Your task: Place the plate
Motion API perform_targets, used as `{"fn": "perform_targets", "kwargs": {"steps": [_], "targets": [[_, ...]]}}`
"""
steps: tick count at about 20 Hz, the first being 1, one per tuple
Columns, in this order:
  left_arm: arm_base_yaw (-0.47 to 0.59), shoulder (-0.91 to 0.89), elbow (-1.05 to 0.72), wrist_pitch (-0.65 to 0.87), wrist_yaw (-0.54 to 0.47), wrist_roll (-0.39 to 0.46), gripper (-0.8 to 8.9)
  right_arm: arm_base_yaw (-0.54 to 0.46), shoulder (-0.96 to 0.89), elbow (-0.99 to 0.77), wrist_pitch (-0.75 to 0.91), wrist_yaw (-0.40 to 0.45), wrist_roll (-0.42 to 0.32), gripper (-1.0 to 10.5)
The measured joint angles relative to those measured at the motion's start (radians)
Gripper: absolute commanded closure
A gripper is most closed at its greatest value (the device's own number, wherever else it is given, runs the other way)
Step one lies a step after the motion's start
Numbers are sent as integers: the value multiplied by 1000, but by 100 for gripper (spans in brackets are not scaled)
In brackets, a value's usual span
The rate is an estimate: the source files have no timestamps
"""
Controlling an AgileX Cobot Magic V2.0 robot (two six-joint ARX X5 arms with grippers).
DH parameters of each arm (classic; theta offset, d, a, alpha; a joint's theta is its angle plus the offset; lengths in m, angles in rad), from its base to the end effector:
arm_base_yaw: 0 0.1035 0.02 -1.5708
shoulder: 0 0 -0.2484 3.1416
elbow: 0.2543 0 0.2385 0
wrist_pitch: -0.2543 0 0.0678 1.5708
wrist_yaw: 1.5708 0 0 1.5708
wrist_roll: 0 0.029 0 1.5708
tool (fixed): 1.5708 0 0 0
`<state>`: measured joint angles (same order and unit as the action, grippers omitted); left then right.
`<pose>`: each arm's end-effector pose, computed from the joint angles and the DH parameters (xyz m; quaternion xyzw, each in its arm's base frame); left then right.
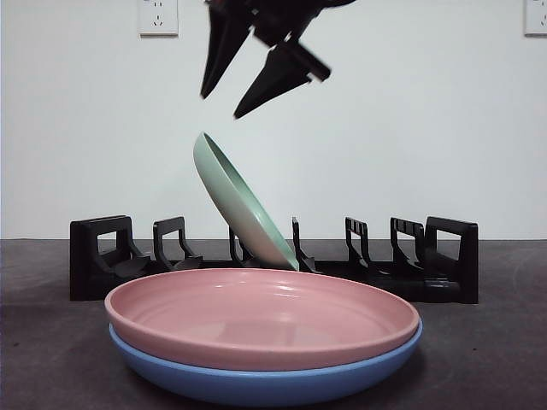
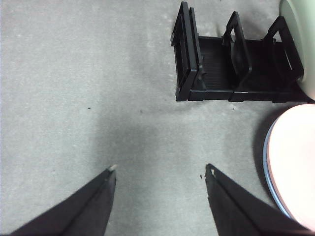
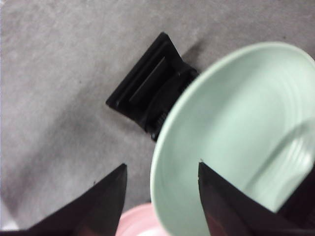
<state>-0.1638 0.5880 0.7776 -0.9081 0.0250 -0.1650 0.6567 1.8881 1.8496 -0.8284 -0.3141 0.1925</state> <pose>0.1001 -0.0173 0.2800 -0.0525 0.3568 -0.0590 0.9308 0.3052 0.2465 0.3179 0.0059 0.4526 0.3817 0.8059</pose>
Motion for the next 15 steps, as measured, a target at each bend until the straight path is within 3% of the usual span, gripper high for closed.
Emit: {"fn": "perform_targets", "kwargs": {"steps": [11, 15], "targets": [[0, 0, 0, 11, -4, 20, 523, 24, 125, 54, 9, 0, 25, 724], [0, 0, 0, 10, -4, 20, 523, 33, 125, 54, 10, 4, 26, 865]]}}
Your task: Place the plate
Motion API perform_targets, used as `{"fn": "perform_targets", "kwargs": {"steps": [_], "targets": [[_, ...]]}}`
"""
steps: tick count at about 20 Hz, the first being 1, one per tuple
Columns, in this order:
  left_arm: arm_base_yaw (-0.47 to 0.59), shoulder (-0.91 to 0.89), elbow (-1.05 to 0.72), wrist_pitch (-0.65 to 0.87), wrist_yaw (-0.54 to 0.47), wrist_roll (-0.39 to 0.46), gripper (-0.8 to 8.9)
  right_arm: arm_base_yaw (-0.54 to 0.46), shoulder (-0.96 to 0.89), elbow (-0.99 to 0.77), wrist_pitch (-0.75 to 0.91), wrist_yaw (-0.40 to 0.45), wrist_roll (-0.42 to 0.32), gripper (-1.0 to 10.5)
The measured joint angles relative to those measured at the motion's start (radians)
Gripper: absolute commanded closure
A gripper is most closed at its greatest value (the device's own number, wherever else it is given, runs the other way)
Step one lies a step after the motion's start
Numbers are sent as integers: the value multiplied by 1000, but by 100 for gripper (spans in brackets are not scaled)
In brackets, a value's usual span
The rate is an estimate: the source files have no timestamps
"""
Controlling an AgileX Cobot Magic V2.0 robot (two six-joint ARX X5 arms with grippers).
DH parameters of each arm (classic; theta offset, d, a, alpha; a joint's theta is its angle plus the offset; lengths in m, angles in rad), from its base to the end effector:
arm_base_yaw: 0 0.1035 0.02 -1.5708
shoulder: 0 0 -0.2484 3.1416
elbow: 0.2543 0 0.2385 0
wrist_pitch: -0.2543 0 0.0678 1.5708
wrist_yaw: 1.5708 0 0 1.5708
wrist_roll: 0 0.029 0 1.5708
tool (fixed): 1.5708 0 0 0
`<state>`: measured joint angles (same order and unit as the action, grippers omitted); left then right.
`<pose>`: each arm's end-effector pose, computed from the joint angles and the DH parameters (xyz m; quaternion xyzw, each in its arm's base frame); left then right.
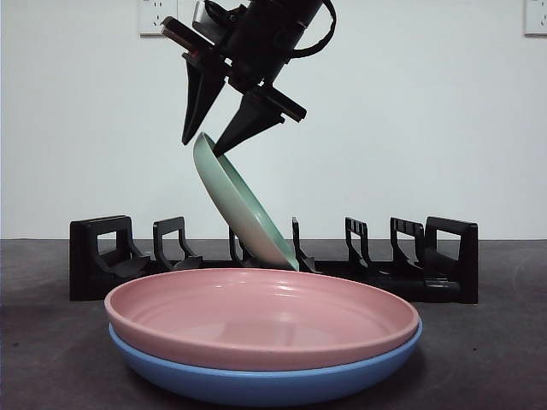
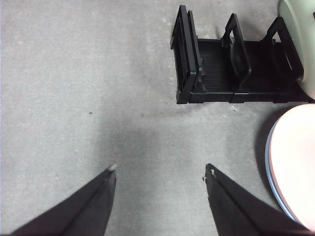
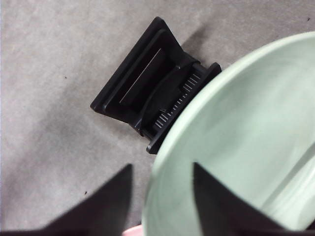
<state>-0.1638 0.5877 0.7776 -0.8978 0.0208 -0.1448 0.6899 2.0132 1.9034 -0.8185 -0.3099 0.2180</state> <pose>0.1007 -0.0173 0.2808 -0.0429 0.3511 -0.0612 0.9334 0.3180 0.2738 0.2859 0.0013 0.4836 0.3783 0.7893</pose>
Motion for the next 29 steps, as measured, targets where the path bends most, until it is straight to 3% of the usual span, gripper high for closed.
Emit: {"fn": "perform_targets", "kwargs": {"steps": [2, 8, 13, 18, 20, 24, 29], "targets": [[0, 0, 0, 0, 0, 0, 523, 4, 0, 0, 0, 0, 0, 929], [0, 0, 0, 0, -21, 7, 523, 16, 0, 39, -42, -10, 15, 933], [0, 0, 0, 0, -21, 14, 523, 17, 0, 204, -153, -82, 14, 933], [0, 0, 0, 1, -21, 14, 523, 19, 0, 407, -299, -87, -32, 933], [0, 0, 0, 1, -21, 14, 523, 31, -8, 429, -293, -70, -44, 933], [0, 0, 0, 1, -22, 14, 523, 93, -64, 429, -296, 47, -73, 933], [0, 0, 0, 1, -22, 14, 523, 168, -134, 429, -263, 106, -103, 933]]}}
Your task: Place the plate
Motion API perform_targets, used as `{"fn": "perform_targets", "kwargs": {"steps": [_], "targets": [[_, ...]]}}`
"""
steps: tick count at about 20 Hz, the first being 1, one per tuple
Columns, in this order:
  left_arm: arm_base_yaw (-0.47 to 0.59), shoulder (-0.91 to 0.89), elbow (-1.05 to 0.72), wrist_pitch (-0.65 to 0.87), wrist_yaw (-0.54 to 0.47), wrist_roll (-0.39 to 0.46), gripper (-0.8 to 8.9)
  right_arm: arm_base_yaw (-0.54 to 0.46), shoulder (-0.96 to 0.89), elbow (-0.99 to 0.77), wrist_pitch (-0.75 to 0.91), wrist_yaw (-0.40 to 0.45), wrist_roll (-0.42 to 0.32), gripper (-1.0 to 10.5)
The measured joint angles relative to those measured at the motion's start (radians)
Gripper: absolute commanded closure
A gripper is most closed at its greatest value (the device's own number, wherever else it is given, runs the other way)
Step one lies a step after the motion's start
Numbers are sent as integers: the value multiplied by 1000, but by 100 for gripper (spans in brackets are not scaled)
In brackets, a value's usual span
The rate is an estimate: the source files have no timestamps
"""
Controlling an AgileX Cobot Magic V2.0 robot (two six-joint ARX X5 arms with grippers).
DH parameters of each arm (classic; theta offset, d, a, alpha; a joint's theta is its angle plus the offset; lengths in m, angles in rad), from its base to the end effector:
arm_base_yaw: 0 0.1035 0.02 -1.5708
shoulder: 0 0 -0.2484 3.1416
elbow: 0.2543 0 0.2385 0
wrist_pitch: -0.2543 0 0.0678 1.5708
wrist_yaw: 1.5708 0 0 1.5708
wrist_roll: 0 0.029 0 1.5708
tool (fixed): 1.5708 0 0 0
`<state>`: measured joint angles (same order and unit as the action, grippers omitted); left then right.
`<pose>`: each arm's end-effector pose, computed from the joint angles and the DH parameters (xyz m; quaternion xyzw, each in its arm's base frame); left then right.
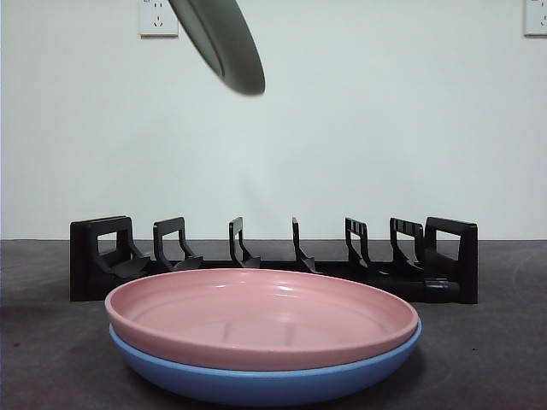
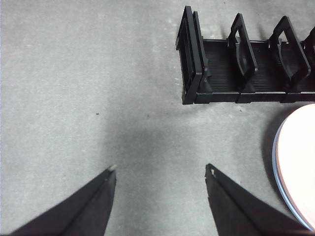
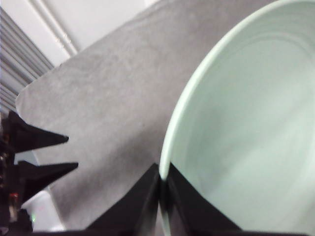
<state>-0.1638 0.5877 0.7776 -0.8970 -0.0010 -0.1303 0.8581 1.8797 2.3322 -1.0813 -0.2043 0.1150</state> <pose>0.1009 -0.0166 0.2808 -0.0324 0.3493 -0.0537 0.9349 0.2275 0.2722 0.4384 -0.0520 0.3201 0.4641 0.8243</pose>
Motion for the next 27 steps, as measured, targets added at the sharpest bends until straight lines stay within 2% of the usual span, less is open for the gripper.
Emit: {"fn": "perform_targets", "kwargs": {"steps": [3, 6, 12, 15, 18, 21, 24, 27], "targets": [[0, 0, 0, 0, 0, 0, 523, 34, -30, -16, 64, 1, -7, 933], [0, 0, 0, 0, 0, 0, 523, 65, -119, -117, 145, 22, -15, 933], [0, 0, 0, 1, 0, 0, 524, 109, -392, -660, 435, 67, -26, 933], [0, 0, 0, 3, 0, 0, 523, 169, -523, -916, 496, 159, -28, 933], [0, 0, 0, 13, 0, 0, 523, 239, -666, -1117, 505, 249, -29, 933], [0, 0, 0, 21, 0, 0, 523, 305, -780, -1278, 490, 280, -27, 933], [0, 0, 0, 22, 0, 0, 524, 393, -796, -1337, 355, 298, -23, 933], [0, 0, 0, 22, 0, 0, 523, 513, -770, -1338, 240, 407, -77, 933]]}}
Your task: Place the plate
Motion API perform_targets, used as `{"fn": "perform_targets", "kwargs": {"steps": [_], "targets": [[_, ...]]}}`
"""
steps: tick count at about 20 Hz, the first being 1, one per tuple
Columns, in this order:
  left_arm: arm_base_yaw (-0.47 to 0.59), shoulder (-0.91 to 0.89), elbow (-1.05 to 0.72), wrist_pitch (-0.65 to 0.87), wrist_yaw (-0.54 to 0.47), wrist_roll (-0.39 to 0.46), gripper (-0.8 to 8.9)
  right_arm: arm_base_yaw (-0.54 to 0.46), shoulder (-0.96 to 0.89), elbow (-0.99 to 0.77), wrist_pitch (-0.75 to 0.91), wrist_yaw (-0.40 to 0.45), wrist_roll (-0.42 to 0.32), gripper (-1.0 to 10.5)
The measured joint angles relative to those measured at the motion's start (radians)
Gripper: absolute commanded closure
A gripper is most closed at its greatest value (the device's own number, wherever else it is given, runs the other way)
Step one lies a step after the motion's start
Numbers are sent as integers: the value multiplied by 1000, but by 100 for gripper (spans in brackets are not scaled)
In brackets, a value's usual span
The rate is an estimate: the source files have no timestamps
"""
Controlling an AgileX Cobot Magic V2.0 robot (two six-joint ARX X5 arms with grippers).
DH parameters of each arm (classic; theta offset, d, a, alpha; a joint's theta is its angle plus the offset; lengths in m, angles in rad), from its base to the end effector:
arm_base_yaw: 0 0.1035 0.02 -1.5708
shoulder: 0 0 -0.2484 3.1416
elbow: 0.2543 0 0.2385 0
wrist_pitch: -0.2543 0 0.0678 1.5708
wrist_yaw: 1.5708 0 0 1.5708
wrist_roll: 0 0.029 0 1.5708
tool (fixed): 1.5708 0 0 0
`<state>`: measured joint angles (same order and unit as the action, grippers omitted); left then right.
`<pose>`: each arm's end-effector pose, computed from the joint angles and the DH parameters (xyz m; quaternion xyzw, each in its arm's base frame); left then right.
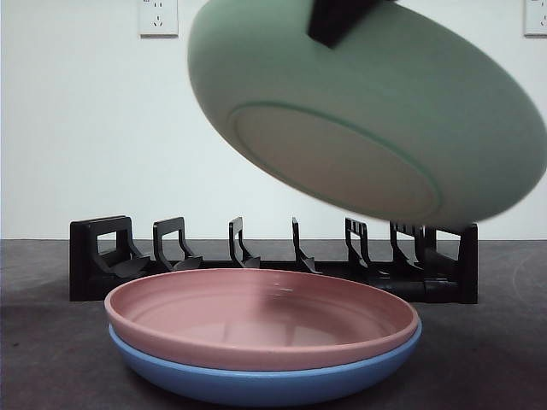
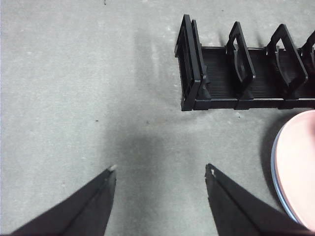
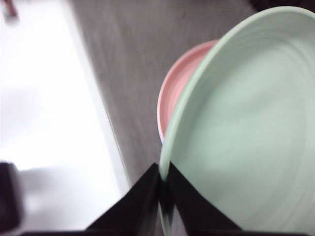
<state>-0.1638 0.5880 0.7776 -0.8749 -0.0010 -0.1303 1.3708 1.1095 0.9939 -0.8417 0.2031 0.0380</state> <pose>0.1023 -0.0169 0.2824 -0.0335 0.3391 -0.0546 0.9386 0.0457 0.1959 0.2803 -0.3121 0.3344 0.4830 0.7466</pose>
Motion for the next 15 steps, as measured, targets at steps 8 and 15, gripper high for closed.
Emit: {"fn": "perform_targets", "kwargs": {"steps": [8, 15], "targets": [[0, 0, 0, 3, 0, 0, 524, 63, 165, 0, -12, 52, -190, 932], [0, 0, 0, 4, 0, 0, 524, 33, 308, 0, 103, 23, -311, 931]]}}
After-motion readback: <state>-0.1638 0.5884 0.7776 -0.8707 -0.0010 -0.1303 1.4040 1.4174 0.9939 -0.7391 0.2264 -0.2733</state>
